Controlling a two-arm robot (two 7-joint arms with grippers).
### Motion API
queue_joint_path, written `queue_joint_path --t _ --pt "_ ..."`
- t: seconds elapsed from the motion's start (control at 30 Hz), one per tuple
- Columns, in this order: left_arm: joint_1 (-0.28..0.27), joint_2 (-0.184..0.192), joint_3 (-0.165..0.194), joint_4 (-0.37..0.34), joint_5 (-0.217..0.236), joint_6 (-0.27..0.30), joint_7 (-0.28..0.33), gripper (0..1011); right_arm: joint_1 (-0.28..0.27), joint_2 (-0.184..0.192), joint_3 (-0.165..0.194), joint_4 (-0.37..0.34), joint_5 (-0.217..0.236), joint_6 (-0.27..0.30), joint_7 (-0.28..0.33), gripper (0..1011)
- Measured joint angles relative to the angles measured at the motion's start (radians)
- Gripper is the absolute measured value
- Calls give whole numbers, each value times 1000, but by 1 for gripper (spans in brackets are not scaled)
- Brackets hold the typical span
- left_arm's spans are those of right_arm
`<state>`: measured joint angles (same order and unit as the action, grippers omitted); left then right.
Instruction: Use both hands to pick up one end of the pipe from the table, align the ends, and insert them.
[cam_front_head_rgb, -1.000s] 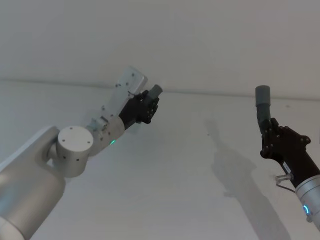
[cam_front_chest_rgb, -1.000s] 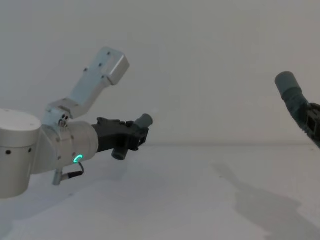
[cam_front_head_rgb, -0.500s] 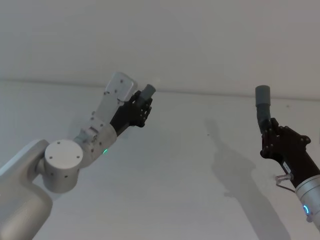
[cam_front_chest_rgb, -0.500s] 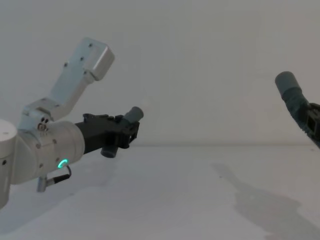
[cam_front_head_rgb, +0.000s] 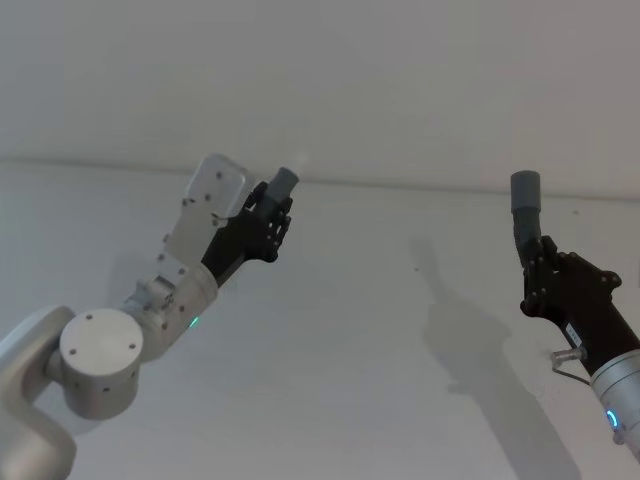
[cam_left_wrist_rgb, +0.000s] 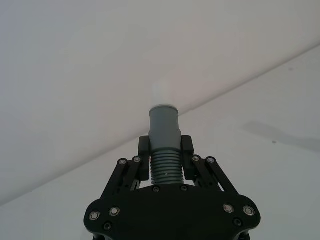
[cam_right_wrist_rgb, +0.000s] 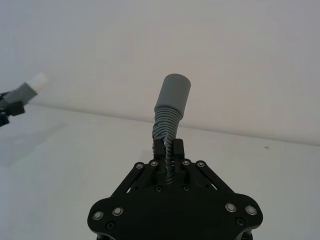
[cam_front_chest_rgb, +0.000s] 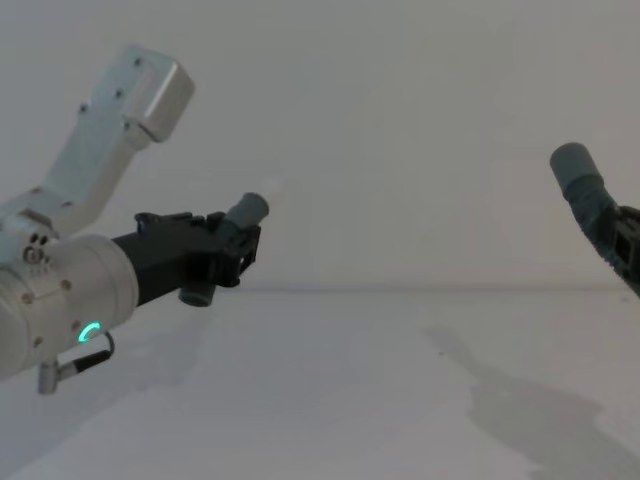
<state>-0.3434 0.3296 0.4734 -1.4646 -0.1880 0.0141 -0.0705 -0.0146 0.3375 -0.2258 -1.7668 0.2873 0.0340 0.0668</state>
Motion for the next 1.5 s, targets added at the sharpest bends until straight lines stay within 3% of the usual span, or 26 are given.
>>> queue_joint_path --t 0.3,0.47,1.13,1.5 --pt "79 39 -15 -121 -10 0 44 347 0 0 0 0 0 0 0 74" --pt "99 49 -19 -151 -12 0 56 347 0 0 0 0 0 0 0 74" --pt "104 54 -18 -162 -10 0 55 347 1 0 0 4 -2 -9 2 74" --pt "67 89 14 -149 35 -15 -18 347 17 13 -6 45 -39 -118 43 74"
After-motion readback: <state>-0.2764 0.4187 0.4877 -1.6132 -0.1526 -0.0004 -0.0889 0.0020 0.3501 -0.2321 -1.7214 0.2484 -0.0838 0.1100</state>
